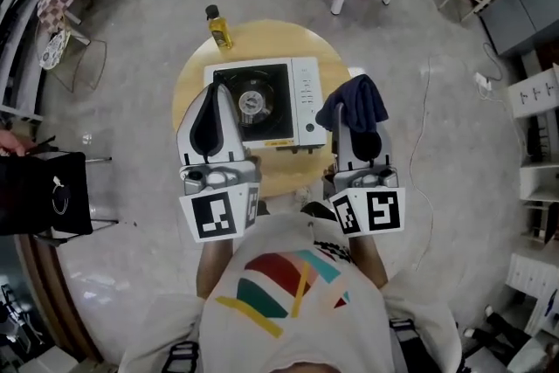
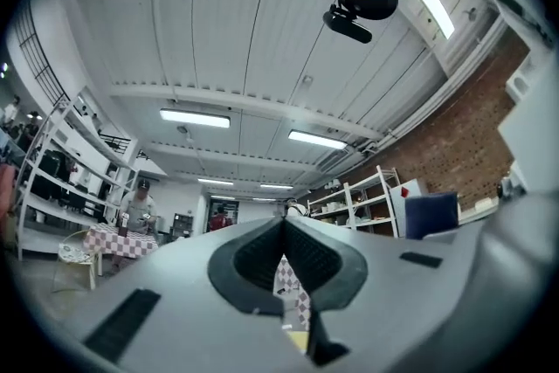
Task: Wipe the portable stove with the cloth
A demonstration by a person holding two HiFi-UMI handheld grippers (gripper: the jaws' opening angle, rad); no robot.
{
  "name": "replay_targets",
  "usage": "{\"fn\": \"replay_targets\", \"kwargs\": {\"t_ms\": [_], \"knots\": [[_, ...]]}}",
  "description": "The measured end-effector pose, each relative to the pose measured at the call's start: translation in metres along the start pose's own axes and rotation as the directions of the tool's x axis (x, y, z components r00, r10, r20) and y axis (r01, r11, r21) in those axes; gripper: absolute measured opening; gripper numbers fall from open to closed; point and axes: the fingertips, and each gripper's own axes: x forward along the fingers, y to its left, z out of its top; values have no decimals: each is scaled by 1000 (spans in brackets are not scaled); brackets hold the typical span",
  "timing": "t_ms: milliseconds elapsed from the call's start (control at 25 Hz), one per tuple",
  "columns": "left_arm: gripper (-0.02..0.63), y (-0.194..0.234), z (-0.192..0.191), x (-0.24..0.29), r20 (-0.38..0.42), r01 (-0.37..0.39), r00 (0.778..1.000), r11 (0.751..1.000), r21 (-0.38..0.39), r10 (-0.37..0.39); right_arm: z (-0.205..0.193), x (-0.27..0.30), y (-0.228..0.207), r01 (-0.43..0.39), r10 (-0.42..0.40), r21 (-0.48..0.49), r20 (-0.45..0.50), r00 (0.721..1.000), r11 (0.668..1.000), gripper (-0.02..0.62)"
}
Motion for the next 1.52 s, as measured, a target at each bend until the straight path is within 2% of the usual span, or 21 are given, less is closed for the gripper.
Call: {"fn": "replay_targets", "kwargs": {"t_ms": [120,280,640,800,920,1040,1120,1200,1280,1360,1520], "knots": [[6,8,4,8,14,42,999,999,-7,-42,0,2,5,63,-63,-35,-3,998,997,32],[6,15,4,14,36,85,996,996,-36,-83,-3,2,8,107,-107,-38,-5,994,994,32],[6,30,-3,24,27,94,995,995,-42,-93,-12,18,8,143,-144,-52,-25,989,988,32],[6,41,-13,27,-1,82,997,995,-50,-82,-32,36,1,124,-149,-174,-137,979,977,32],[6,52,-23,28,-27,64,997,996,-54,-66,-56,59,-4,68,-153,-318,-251,956,946,32],[6,60,-35,28,-52,44,998,998,-55,-47,-81,86,-8,-45,-143,-479,-348,927,877,32],[6,64,-45,30,-75,27,997,998,-61,-32,-101,106,-19,-136,-157,-584,-424,892,800,32],[6,67,-57,31,-100,10,995,998,-68,-17,-123,127,-31,-239,-189,-682,-489,852,691,32],[6,68,-67,31,-124,-4,992,997,-71,-5,-147,145,-42,-346,-217,-748,-541,813,566,32],[6,69,-74,31,-147,-10,989,998,-67,0,-174,158,-51,-451,-237,-761,-599,765,467,32],[6,72,-86,36,-163,-18,987,999,-48,10,-226,176,-67,-607,-270,-711,-700,662,354,32]]}}
